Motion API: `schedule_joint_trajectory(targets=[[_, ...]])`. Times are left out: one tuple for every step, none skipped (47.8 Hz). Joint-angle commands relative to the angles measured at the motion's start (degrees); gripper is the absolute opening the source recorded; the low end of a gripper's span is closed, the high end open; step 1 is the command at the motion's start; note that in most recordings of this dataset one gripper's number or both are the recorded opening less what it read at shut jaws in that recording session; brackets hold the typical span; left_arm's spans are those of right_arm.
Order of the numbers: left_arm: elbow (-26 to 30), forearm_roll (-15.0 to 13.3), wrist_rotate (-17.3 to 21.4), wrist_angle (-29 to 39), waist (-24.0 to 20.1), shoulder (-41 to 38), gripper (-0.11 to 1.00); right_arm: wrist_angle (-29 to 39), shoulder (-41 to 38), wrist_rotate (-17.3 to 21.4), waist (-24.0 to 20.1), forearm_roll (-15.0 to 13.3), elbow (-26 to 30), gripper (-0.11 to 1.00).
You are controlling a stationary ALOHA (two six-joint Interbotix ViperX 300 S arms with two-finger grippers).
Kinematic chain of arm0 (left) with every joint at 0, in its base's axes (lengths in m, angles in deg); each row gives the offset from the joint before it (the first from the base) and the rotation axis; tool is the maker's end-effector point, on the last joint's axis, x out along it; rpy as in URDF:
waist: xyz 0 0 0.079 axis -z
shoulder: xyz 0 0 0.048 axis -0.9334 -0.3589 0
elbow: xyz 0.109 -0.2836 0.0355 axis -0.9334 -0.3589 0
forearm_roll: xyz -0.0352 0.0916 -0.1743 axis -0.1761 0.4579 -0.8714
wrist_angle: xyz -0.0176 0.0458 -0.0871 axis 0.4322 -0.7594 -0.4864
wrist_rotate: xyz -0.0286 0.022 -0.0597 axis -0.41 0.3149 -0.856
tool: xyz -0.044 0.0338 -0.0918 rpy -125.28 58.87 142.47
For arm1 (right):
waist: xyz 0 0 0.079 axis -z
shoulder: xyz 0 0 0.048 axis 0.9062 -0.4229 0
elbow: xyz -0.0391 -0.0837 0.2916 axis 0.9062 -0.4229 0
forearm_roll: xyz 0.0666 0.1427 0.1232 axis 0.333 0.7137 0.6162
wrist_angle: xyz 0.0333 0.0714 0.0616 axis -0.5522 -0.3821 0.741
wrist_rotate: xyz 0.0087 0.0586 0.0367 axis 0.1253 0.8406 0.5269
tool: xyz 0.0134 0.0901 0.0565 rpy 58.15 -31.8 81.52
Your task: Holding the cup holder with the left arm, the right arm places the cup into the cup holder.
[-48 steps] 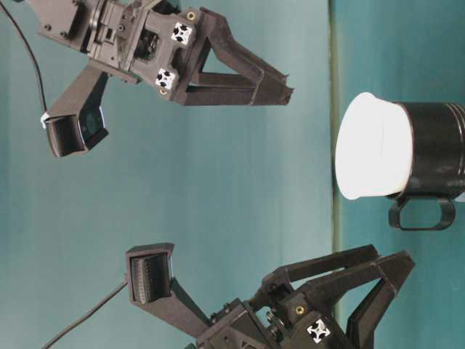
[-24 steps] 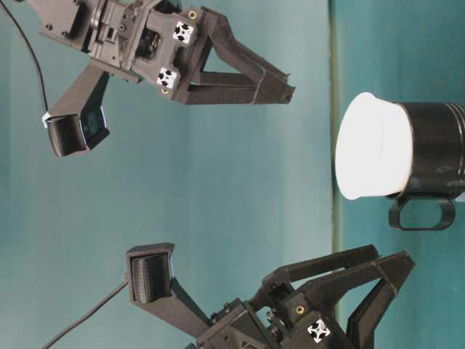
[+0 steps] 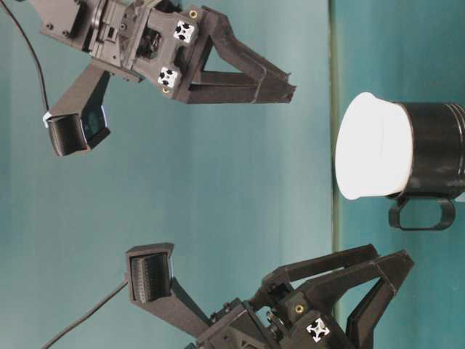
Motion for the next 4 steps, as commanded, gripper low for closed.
schedule_joint_trajectory(targets=[[0.88,0.18,-0.09,-0.44,0.0,0.62,0.85,-0.18,3.43,0.26,-0.26,0.0,0.44,0.88],[0.88,0.18,-0.09,-0.44,0.0,0.62,0.85,-0.18,3.43,0.26,-0.26,0.0,0.44,0.88],[0.79,0.18,-0.09,-0.44,-0.09,0.7,0.85,-0.09,3.43,0.26,-0.26,0.0,0.35,0.88],[0.79,0.18,-0.09,-0.44,0.0,0.62,0.85,-0.09,3.43,0.26,-0.26,0.0,0.35,0.88]])
